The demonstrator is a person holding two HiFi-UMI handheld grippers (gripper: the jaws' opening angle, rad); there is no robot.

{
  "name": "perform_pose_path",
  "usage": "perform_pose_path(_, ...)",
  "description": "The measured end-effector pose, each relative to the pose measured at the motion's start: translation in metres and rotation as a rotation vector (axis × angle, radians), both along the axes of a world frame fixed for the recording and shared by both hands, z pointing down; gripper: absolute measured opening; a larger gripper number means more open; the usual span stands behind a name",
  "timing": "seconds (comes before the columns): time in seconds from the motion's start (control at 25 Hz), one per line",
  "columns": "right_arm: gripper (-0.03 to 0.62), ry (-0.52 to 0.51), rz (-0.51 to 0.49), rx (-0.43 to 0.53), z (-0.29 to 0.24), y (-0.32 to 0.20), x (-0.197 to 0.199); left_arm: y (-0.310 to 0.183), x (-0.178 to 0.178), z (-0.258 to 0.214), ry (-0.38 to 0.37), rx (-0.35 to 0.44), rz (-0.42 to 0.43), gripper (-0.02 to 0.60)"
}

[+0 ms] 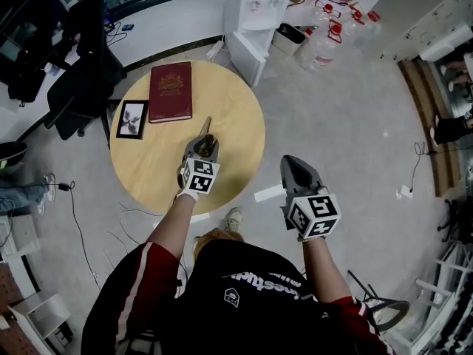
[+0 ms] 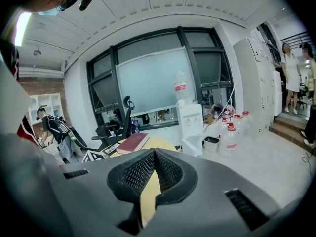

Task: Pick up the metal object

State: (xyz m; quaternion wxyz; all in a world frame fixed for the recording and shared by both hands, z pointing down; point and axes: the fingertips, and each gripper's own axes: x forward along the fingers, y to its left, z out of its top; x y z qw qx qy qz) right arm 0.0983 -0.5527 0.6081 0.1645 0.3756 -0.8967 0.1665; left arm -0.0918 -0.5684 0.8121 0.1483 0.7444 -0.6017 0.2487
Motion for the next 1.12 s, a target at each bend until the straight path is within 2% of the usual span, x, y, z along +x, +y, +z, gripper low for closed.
perform_pose_path(0.4,0.026,0.008,0.003,-0.005,0.003,0.007,-0.003,0.004,-0.004,-0.009,0.03,0.009,0.018,0.112)
perform_pose_path(0.96,0.026,0.019,0.025,0.027,-0.019,0.026,-0.01,0.01,-0.016,-0.029,-0.023,0.026,0.029,0.035)
perform_pose_path(1.12,0.026,0.023,0.03,0.038,-0.024,0.031,-0.012,0.012,-0.018,-0.03,-0.007,0.017,0.022,0.025)
